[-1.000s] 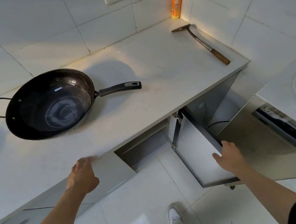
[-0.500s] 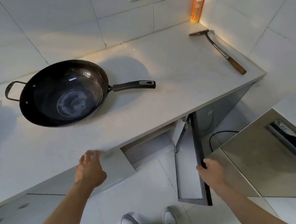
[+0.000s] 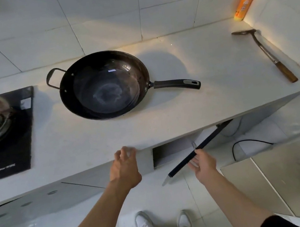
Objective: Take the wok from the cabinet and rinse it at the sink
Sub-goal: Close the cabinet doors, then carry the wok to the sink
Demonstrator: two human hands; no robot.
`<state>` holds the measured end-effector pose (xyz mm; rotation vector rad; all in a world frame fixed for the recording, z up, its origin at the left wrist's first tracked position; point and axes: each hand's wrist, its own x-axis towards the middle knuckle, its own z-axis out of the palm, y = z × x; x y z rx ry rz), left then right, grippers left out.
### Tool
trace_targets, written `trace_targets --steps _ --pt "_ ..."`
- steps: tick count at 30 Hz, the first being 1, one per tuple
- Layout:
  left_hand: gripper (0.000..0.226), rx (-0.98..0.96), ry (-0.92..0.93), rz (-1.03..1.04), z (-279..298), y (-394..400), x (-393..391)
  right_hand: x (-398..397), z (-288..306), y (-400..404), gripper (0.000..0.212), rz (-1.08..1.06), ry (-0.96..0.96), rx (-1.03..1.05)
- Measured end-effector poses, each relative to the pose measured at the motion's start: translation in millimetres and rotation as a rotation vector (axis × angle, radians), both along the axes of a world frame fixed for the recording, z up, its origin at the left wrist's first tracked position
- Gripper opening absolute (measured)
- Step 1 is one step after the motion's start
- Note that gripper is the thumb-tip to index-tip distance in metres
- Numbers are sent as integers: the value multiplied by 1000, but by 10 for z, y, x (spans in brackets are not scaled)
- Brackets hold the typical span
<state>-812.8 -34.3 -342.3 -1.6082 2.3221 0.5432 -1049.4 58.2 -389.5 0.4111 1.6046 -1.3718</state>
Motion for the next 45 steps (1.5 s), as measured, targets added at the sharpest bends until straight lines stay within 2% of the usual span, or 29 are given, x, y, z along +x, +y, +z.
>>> trace_targets --steps 3,13,21,28,31,35,41,45 --pt "75 7 -14 -6 -1 -3 -8 34 17 -117 27 -24 -57 -15" --pt "76 -21 -26 -31 3 -16 10 36 7 -419 53 -131 -249 -184" --pt "81 -12 -43 -44 24 -35 2 66 28 -584 45 -300 -361 -288" --pt "81 9 -58 -30 22 -45 -28 28 12 -609 40 -303 -381 -265" --pt "81 25 -64 -21 12 -44 -46 0 -8 -624 45 -317 -386 -303" --pt "81 44 -78 -15 20 -52 -59 -72 -81 -648 23 -346 -406 -339" --pt "76 142 37 73 103 -88 -11 -116 147 -614 19 -123 -366 -347" --pt "74 108 56 178 211 -12 48 -182 346 -629 49 24 -261 -189"
